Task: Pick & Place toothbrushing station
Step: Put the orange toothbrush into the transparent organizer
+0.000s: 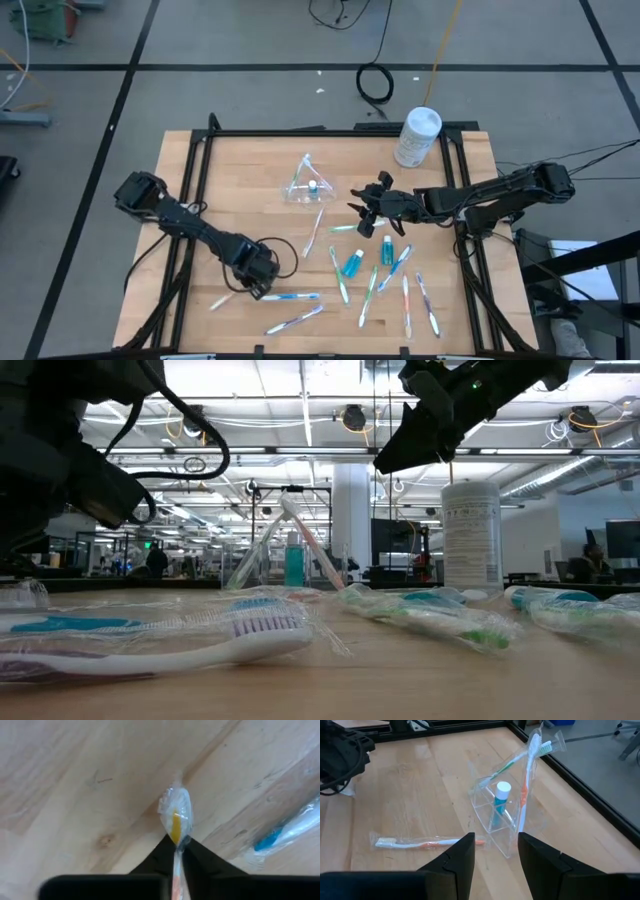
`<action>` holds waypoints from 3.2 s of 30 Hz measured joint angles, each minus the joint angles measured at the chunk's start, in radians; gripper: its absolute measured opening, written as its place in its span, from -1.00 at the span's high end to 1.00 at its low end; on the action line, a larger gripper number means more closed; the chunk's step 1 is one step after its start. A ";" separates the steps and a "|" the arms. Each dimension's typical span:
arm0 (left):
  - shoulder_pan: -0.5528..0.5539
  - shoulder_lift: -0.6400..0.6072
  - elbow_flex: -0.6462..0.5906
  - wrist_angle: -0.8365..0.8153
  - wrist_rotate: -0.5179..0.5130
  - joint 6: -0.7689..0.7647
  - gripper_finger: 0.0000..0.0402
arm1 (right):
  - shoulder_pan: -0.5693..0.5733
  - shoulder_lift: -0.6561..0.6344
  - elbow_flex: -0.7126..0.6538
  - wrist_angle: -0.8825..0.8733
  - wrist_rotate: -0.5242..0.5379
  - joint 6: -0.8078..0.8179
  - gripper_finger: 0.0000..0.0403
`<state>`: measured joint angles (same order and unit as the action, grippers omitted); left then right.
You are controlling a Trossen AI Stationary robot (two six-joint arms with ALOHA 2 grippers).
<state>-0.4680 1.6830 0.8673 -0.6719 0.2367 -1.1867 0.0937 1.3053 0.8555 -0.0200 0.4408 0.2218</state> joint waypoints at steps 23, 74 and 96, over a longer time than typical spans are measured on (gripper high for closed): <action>0.311 -0.523 0.000 0.311 -1.121 0.655 0.91 | -0.001 0.000 0.000 0.122 0.000 -0.139 0.30; 0.596 -0.413 -0.373 0.986 -0.812 0.887 0.79 | -0.002 0.000 0.000 0.181 0.003 -0.294 0.30; 0.596 -0.413 -0.373 0.967 -0.768 0.923 0.17 | -0.002 0.000 0.000 0.164 0.001 -0.340 0.30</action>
<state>0.1280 1.2697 0.4942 0.2949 -0.5312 -0.2639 0.0914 1.3055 0.8553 0.1436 0.4416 -0.1177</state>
